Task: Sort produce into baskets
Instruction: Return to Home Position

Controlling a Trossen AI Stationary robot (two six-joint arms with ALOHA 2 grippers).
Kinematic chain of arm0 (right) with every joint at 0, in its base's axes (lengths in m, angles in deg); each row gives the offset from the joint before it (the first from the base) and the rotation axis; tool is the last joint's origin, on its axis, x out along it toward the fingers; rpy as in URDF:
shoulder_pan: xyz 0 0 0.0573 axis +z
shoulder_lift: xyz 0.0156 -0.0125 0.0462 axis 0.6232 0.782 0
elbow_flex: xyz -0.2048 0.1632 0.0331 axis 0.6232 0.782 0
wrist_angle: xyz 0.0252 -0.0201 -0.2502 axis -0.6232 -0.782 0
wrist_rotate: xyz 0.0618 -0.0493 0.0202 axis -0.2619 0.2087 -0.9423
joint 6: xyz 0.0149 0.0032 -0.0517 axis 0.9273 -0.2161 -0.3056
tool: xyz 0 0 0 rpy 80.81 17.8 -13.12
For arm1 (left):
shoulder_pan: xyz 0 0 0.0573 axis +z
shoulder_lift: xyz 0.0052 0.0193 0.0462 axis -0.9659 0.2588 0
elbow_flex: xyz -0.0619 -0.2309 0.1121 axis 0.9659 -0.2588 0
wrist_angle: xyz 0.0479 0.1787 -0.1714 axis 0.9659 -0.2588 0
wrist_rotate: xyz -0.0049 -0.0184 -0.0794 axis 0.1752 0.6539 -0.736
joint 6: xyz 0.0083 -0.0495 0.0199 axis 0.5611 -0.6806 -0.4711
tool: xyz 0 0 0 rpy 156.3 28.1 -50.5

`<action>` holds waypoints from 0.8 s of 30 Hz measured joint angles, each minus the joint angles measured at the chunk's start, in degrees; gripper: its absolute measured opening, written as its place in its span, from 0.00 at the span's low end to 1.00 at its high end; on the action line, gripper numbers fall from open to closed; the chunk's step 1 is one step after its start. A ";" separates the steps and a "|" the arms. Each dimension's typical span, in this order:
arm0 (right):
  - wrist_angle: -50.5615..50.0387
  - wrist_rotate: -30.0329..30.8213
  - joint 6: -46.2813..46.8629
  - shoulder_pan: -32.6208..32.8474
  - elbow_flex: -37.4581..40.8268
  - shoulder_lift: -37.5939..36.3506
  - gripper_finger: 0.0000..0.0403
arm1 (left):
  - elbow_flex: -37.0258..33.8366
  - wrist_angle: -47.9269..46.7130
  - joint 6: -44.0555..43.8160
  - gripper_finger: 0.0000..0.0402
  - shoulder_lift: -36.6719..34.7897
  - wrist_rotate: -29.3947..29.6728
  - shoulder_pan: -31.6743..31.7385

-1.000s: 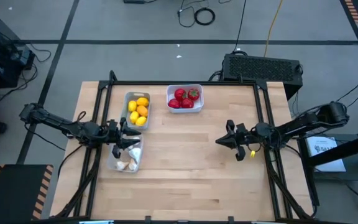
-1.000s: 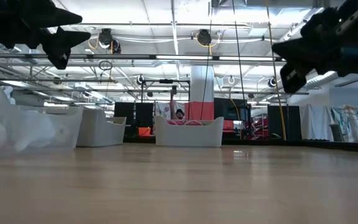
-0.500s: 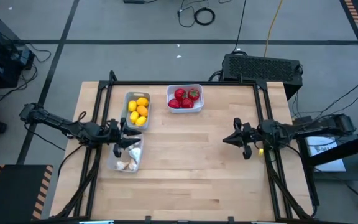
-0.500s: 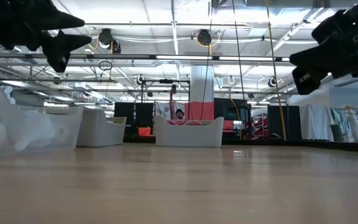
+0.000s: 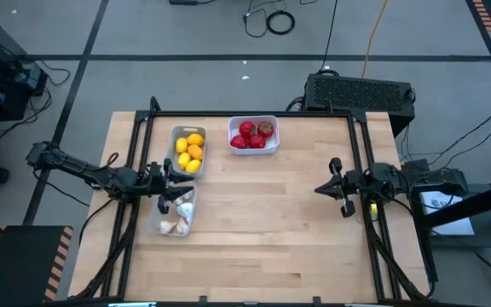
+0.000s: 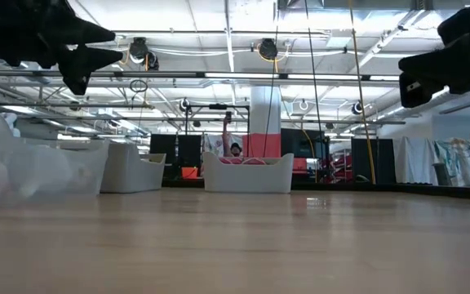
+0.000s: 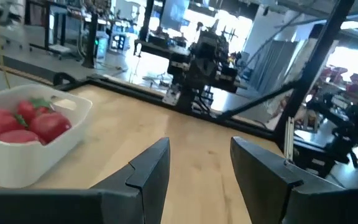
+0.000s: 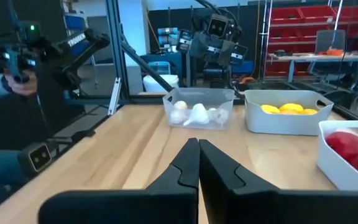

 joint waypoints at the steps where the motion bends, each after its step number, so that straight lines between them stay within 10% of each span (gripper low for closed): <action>1: -1.02 0.00 -0.86 -0.02 0.00 -0.89 0.00 | 0.00 0.53 0.30 0.44 0.00 0.03 0.27; 24: -2.90 1.81 -2.38 0.01 0.00 -3.22 0.00 | 0.00 -6.93 -4.04 0.44 0.00 0.91 0.70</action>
